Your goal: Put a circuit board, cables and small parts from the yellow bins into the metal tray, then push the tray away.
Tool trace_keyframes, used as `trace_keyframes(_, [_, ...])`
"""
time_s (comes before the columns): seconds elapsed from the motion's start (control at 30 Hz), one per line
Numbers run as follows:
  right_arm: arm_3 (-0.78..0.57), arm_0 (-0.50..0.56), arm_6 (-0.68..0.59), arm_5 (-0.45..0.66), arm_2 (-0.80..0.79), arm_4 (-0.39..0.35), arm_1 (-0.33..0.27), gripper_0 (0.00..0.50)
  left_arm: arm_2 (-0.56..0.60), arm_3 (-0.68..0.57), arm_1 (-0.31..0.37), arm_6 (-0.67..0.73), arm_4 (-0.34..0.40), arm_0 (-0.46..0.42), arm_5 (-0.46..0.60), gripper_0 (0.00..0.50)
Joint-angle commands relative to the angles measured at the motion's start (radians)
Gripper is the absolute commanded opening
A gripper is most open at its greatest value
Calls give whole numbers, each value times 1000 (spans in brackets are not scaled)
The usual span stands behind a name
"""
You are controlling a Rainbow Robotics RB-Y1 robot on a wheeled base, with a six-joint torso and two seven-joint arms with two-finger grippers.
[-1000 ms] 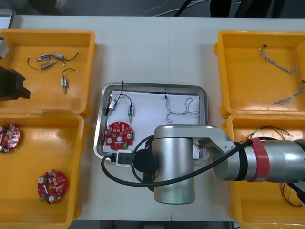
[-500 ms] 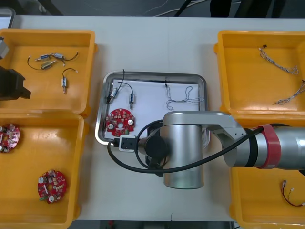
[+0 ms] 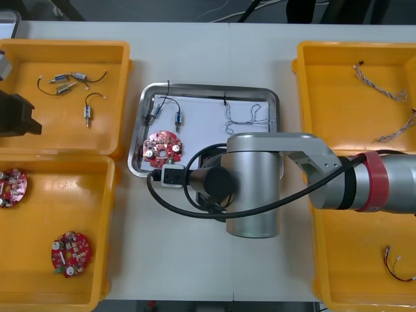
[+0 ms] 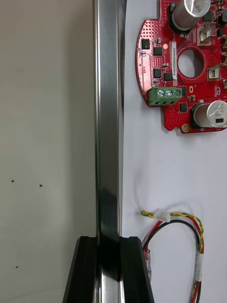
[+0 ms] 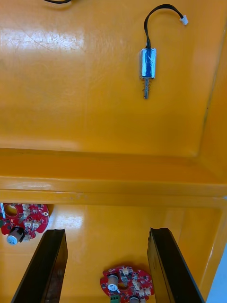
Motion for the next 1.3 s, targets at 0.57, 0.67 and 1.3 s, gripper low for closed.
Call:
trace_keyframes(0.57, [61, -79, 81, -171, -4, 4, -72, 0, 29, -26, 48, -97, -9, 13, 7, 500])
trace_keyframes(0.67, [70, -86, 84, -190, -4, 6, -77, 0, 29, -26, 48, -97, -9, 13, 7, 500])
trace_keyframes(1.3, [190, -121, 126, -354, -4, 6, -97, 0, 29, -26, 48, -97, -9, 13, 7, 500])
